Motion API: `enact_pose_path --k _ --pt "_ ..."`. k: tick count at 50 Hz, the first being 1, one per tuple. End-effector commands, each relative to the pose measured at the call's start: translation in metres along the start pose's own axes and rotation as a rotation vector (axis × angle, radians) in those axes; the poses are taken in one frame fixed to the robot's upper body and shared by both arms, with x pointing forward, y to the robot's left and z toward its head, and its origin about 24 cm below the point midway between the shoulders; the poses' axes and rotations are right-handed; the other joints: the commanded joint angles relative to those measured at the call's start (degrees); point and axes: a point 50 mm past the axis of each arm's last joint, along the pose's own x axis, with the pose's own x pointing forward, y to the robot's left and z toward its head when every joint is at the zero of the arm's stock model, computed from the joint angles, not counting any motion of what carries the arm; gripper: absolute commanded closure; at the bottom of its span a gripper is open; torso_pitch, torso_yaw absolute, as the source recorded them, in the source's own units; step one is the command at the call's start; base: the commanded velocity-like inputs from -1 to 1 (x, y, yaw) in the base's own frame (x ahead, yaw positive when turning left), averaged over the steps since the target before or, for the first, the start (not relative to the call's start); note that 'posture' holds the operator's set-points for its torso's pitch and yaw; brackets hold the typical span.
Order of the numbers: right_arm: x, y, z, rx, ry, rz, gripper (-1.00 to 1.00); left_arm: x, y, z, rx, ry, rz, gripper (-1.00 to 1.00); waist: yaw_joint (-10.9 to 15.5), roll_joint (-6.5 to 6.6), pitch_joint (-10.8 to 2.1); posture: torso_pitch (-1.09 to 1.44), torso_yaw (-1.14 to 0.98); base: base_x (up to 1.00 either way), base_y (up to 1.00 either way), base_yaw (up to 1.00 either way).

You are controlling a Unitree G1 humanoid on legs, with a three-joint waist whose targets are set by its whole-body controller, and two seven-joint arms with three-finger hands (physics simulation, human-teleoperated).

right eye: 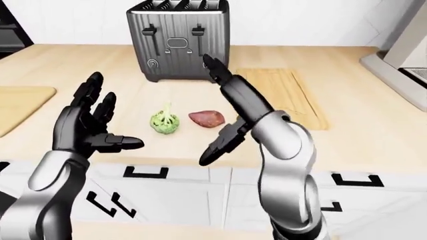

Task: Place the broccoli and the sweet potato on separate cutting boards.

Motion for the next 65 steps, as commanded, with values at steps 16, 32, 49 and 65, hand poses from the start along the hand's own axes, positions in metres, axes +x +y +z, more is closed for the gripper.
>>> enact_pose_path --k 16,32,49,65 --pt "0.016 -0.009 0.034 -0.247 0.043 0.036 -1.0 -0.002 -0.002 0.016 0.008 -0.087 -0.013 -1.0 -0.4 1.66 -1.12 0.0 0.0 0.0 0.0 0.0" --pt "0.04 0.006 0.035 -0.313 0.059 0.097 -0.31 -0.003 0.001 0.015 -0.003 -0.089 -0.002 -1.0 -0.6 2.11 -1.63 0.0 0.0 0.0 0.0 0.0" --pt "0.061 -0.002 0.031 -0.359 0.087 0.082 -0.3 -0.003 0.004 0.016 -0.02 -0.09 0.003 -1.0 -0.6 2.04 -1.61 0.0 0.0 0.0 0.0 0.0" --pt "0.07 0.002 0.013 -0.35 0.126 0.083 -0.2 -0.006 0.005 0.016 -0.02 -0.086 0.006 -1.0 -0.6 1.93 -1.58 0.0 0.0 0.0 0.0 0.0"
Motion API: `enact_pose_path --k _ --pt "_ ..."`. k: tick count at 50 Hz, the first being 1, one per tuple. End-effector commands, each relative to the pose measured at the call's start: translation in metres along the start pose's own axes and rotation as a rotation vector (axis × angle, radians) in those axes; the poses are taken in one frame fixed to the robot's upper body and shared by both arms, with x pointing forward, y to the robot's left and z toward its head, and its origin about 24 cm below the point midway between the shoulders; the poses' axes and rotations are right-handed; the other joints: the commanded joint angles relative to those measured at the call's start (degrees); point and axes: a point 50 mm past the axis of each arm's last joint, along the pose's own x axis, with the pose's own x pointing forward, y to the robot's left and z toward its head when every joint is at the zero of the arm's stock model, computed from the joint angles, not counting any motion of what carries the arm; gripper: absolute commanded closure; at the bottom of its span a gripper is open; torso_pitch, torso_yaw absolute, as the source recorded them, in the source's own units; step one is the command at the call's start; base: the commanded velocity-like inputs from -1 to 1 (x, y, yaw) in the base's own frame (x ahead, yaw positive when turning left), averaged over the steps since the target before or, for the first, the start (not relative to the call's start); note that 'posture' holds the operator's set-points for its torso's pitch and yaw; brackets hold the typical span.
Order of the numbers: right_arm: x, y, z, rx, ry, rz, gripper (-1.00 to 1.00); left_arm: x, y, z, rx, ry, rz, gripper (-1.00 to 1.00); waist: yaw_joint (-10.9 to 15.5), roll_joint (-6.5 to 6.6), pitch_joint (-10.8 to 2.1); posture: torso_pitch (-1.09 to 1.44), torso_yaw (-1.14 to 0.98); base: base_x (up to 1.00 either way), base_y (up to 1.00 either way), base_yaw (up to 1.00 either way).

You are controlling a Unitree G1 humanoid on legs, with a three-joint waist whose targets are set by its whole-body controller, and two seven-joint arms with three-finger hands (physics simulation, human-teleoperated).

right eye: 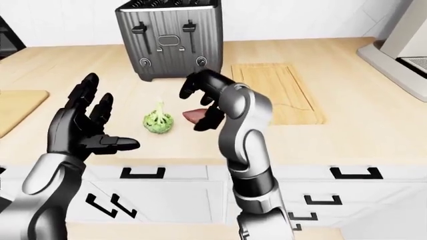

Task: Place the broccoli and the sweet potato on separate cutting boards.

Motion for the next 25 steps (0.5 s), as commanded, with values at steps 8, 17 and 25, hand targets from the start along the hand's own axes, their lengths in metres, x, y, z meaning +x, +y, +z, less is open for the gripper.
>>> enact_pose_path --k 8,17,25 --pt "0.001 -0.003 0.0 -0.034 -0.019 -0.056 -0.12 -0.001 0.0 0.015 0.011 -0.083 -0.003 -1.0 0.1 0.1 -1.35 0.0 0.0 0.0 0.0 0.0" --pt "0.006 -0.001 -0.004 -0.03 -0.009 -0.055 0.54 0.0 0.0 0.013 0.01 -0.082 -0.003 -1.0 0.2 0.03 -1.46 0.0 0.0 0.0 0.0 0.0" --pt "0.01 0.016 -0.013 -0.071 0.01 -0.037 0.69 -0.002 0.003 0.015 0.004 -0.087 0.004 -1.0 0.2 -0.06 -1.52 0.0 0.0 0.0 0.0 0.0"
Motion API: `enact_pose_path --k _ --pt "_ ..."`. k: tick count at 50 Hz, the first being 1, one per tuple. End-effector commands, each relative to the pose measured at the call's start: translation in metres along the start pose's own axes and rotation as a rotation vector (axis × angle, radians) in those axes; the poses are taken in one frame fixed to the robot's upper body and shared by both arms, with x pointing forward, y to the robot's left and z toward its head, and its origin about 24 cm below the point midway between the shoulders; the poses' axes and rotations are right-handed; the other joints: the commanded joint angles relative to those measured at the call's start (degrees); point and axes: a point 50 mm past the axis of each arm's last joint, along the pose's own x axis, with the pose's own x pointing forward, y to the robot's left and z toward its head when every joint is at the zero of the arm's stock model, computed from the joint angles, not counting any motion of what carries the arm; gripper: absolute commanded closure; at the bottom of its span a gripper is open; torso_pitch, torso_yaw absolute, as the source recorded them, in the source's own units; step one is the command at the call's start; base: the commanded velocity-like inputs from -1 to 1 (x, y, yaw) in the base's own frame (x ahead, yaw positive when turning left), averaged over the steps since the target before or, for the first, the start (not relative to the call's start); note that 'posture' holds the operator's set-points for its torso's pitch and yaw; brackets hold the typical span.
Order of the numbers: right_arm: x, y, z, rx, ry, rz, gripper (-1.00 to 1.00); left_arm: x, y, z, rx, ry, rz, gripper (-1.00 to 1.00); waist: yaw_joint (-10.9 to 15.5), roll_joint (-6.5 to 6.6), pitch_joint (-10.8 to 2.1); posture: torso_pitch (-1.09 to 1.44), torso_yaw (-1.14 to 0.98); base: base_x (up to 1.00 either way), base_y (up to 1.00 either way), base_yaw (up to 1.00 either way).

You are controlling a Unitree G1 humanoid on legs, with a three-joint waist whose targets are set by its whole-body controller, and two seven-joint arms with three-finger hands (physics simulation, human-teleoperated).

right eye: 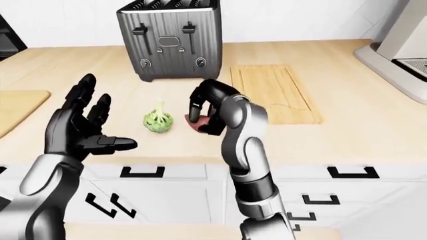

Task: Place the broccoli and the sweet potato on separate cutting boards.

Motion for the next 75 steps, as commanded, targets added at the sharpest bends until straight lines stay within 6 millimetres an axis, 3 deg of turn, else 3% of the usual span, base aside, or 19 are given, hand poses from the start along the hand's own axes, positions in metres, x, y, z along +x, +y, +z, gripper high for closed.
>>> enact_pose_path --k 1,4,7,9,17,23,29,43,53,69,75 --pt "0.0 0.003 0.005 -0.049 -0.015 -0.004 0.7 -0.001 -0.001 0.015 0.01 -0.087 -0.007 -1.0 0.1 0.22 -0.93 0.0 0.0 0.0 0.0 0.0" --pt "0.001 0.009 0.003 -0.071 -0.011 0.001 0.73 -0.002 -0.001 0.014 0.009 -0.086 -0.007 -1.0 0.1 0.24 -1.06 0.0 0.0 0.0 0.0 0.0" --pt "-0.001 0.004 0.006 -0.082 -0.014 -0.014 1.0 -0.001 -0.001 0.013 0.01 -0.084 -0.007 -1.0 0.1 0.27 -1.2 0.0 0.0 0.0 0.0 0.0" --pt "-0.003 -0.002 0.01 -0.08 -0.022 -0.026 1.0 -0.001 -0.001 0.013 0.009 -0.085 -0.007 -1.0 0.1 0.27 -1.29 0.0 0.0 0.0 0.0 0.0" --pt "-0.025 -0.053 0.031 -0.038 -0.063 -0.134 1.0 -0.001 -0.001 0.014 0.008 -0.085 -0.007 -1.0 0.1 0.29 -0.77 0.0 0.0 0.0 0.0 0.0" --pt "-0.039 -0.082 0.03 -0.001 -0.061 -0.201 1.0 -0.001 -0.001 0.015 0.009 -0.085 -0.007 -1.0 0.1 0.1 -0.51 0.0 0.0 0.0 0.0 0.0" --pt "-0.046 -0.104 -0.001 0.006 0.03 -0.266 1.0 -0.001 -0.001 0.02 0.009 -0.093 -0.005 -1.0 0.2 -0.26 -0.44 0.0 0.0 0.0 0.0 0.0" --pt "-0.035 -0.145 -0.08 0.104 0.257 -0.445 1.0 0.001 0.001 0.022 0.006 -0.099 -0.001 -1.0 0.3 -0.82 -0.65 0.0 0.0 0.0 0.0 0.0" --pt "-0.03 -0.142 -0.108 0.069 0.363 -0.51 1.0 0.001 0.0 0.017 0.006 -0.093 -0.003 -1.0 0.6 -1.31 -0.66 0.0 0.0 0.0 0.0 0.0" --pt "-0.016 -0.122 -0.122 0.055 0.398 -0.463 1.0 0.001 0.001 0.015 0.008 -0.09 -0.001 -1.0 0.8 -1.58 -0.71 0.0 0.0 0.0 0.0 0.0" --pt "-0.012 -0.114 -0.127 0.037 0.414 -0.443 0.79 0.0 0.001 0.015 0.008 -0.092 0.0 -1.0 0.9 -1.65 -0.82 0.0 0.0 0.0 0.0 0.0"
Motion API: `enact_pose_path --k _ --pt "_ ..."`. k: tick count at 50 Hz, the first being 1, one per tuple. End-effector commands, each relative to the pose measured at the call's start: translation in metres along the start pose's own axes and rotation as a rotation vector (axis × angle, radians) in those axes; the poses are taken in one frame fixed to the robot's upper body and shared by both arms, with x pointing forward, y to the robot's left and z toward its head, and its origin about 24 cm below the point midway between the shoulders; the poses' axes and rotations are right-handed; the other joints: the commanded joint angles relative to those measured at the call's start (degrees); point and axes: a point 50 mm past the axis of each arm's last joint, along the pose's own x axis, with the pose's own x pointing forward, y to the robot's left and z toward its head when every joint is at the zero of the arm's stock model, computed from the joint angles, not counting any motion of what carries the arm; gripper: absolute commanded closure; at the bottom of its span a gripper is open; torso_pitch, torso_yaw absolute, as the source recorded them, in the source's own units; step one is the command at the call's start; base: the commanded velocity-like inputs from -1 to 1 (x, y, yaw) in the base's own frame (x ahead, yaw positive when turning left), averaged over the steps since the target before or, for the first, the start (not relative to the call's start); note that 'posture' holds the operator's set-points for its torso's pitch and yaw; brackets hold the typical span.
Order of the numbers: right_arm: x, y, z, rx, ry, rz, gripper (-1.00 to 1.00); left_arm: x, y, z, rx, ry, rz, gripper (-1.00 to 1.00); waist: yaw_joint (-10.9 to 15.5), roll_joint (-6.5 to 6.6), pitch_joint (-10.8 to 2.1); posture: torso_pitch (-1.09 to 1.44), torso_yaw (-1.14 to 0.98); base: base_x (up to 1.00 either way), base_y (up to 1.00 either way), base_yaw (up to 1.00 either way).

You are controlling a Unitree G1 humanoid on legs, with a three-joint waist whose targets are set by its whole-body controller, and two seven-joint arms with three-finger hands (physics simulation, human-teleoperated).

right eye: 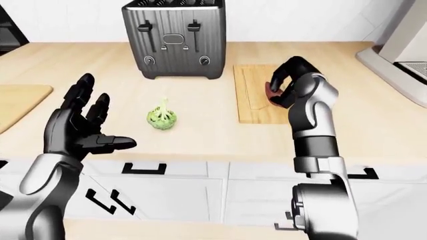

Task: Place the broccoli and the sweet potato on separate cutting boards.

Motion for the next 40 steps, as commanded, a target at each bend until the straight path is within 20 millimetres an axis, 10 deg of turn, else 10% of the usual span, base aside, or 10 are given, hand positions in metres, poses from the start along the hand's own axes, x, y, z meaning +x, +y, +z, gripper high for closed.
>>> enact_pose_path --k 1,26,40 --pt "-0.005 -0.019 0.012 -0.016 -0.05 -0.082 0.76 -0.001 -0.001 0.016 0.012 -0.087 -0.007 -1.0 0.0 -0.16 -1.46 0.0 0.0 0.0 0.0 0.0" --pt "-0.006 -0.018 0.005 -0.045 -0.028 -0.085 -0.55 0.0 0.0 0.017 0.009 -0.088 -0.004 -1.0 0.3 -0.4 -1.6 0.0 0.0 0.0 0.0 0.0" --pt "-0.049 -0.062 0.022 0.021 -0.102 -0.147 -0.7 0.0 -0.003 0.024 0.014 -0.096 -0.011 -1.0 0.2 -0.08 -1.47 0.0 0.0 0.0 0.0 0.0"
